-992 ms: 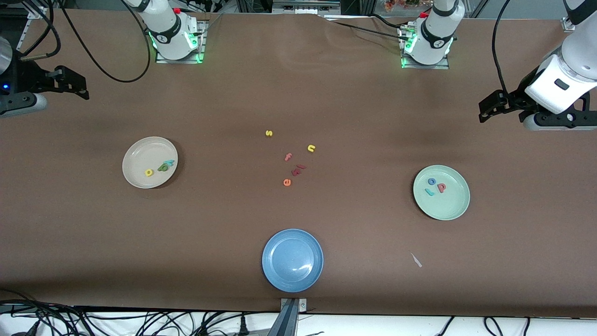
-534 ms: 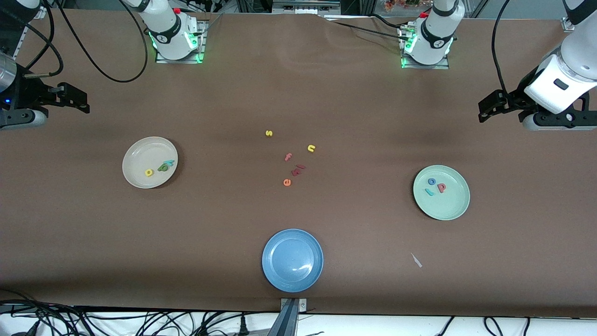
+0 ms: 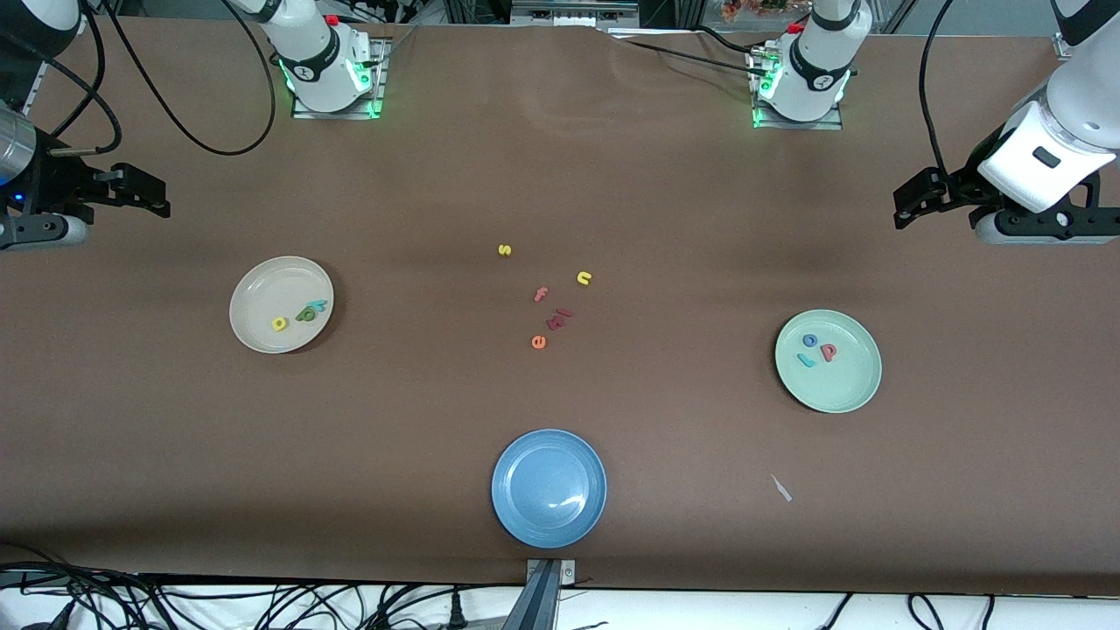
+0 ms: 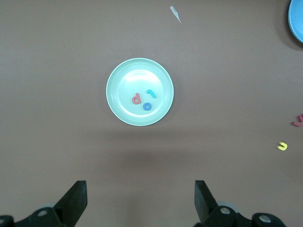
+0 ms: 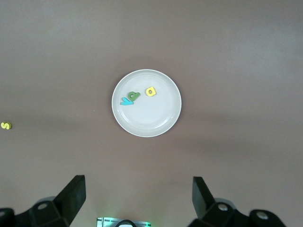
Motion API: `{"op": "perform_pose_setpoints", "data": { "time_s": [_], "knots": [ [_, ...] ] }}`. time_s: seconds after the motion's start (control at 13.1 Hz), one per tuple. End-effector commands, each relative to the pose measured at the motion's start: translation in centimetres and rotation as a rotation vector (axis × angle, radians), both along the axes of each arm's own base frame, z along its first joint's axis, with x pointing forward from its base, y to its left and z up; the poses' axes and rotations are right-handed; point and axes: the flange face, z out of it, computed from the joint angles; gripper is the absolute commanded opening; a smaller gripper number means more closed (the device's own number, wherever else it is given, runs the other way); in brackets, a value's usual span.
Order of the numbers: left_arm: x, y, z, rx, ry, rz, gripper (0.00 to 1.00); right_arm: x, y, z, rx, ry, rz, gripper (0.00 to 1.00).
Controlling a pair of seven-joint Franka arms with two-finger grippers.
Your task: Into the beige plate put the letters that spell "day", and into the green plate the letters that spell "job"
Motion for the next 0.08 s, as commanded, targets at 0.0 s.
{"op": "perform_pose_setpoints", "data": {
  "time_s": [0.0],
  "knots": [
    [-0.15,-0.17,0.38,-0.011,0.006,0.005,1.0,0.03,-0.03,-0.1,0.008,-0.007,-0.013,1.0]
  ]
}}
